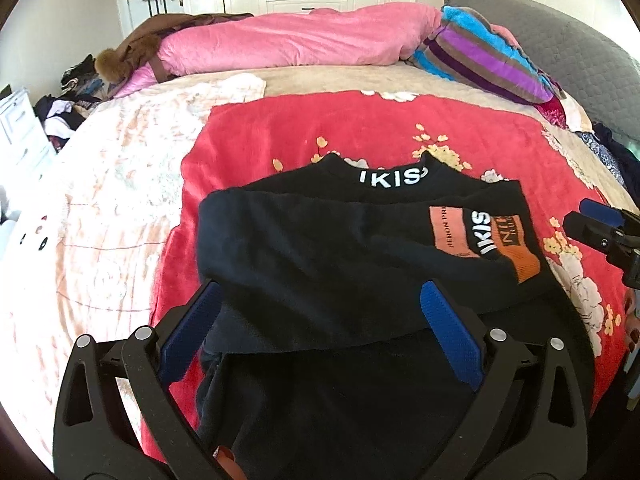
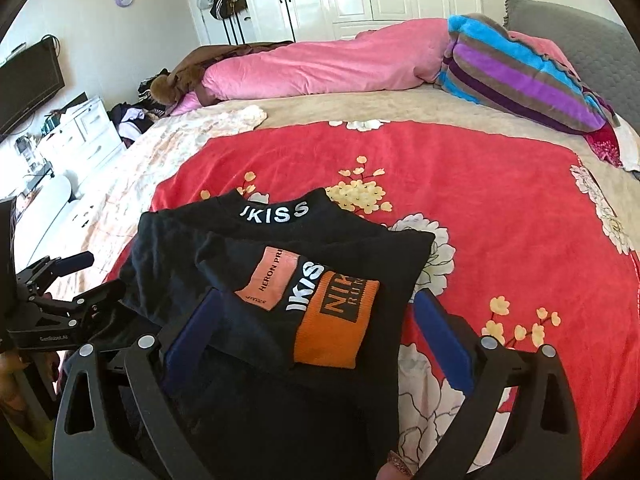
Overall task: Fold small clothes
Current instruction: 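Open the right tool and pull both tools back from the folded shirt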
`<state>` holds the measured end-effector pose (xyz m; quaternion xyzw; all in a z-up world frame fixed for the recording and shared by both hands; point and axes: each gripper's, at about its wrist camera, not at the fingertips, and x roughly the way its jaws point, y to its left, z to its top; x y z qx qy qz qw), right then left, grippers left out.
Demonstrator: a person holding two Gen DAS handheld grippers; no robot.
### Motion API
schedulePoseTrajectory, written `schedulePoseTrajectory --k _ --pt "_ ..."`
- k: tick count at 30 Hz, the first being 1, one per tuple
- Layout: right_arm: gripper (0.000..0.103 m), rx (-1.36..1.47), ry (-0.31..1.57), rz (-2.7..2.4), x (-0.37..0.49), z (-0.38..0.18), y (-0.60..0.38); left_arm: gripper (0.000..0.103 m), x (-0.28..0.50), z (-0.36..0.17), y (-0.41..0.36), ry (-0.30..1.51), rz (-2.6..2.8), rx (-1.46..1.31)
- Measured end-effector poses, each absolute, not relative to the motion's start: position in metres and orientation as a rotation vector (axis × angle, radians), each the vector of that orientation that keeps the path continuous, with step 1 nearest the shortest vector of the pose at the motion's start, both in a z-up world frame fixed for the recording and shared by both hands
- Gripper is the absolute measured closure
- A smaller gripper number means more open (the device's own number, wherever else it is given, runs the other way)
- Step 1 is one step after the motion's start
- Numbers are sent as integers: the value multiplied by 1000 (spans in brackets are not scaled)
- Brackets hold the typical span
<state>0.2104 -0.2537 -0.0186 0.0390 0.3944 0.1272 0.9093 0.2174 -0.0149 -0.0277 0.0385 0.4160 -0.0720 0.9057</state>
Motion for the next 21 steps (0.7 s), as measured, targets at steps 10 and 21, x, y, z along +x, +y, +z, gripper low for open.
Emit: schedulePoseTrajectory --k 10,21 --pt "7 93 800 267 182 -5 -264 9 187 -7 -13 830 -135 43" --pt "7 65 809 277 148 7 -266 9 151 7 2 816 -101 17"
